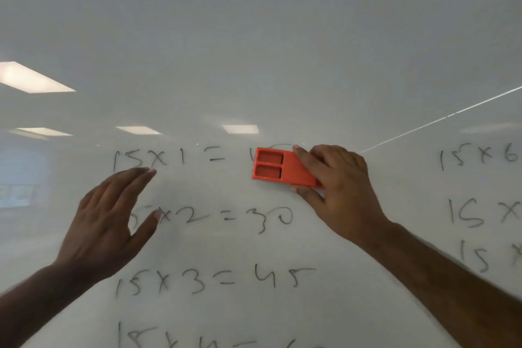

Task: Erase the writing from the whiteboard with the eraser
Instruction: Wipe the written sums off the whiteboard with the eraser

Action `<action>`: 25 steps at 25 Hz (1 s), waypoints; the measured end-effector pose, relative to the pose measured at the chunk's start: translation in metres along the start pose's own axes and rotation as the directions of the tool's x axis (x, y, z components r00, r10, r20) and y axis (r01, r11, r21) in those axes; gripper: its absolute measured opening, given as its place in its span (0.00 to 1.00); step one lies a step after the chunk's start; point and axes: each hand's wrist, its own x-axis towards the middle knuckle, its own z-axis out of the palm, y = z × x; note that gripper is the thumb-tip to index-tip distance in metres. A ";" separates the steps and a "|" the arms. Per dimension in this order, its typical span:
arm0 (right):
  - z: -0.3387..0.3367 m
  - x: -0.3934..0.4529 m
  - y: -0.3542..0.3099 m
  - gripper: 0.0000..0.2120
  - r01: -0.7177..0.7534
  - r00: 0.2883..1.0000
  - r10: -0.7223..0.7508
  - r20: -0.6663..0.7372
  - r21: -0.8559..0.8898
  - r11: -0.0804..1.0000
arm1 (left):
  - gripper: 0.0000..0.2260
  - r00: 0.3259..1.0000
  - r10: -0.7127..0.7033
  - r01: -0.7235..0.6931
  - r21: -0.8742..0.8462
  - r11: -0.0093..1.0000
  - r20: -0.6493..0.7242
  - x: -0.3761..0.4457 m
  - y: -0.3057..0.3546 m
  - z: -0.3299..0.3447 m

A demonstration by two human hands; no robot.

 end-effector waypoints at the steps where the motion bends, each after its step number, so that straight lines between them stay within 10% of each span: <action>1: 0.002 0.012 0.000 0.28 0.008 1.000 -0.008 -0.006 -0.001 1.000 | 0.32 1.000 -0.001 0.001 0.030 1.000 -0.008 0.006 -0.022 0.003; 15: 0.010 0.009 -0.008 0.27 0.180 0.981 -0.174 0.088 -0.056 0.982 | 0.35 0.989 -0.122 0.122 0.008 0.993 0.082 -0.014 -0.157 0.089; 21: 0.027 0.065 -0.023 0.28 -0.023 1.000 0.023 -0.020 0.006 1.000 | 0.34 0.987 -0.111 0.112 -0.006 0.994 0.118 -0.015 -0.176 0.098; 25: 0.040 0.021 -0.038 0.27 0.177 0.984 -0.177 0.017 0.000 0.984 | 0.33 0.985 -0.131 0.127 0.041 0.991 0.109 -0.021 -0.178 0.099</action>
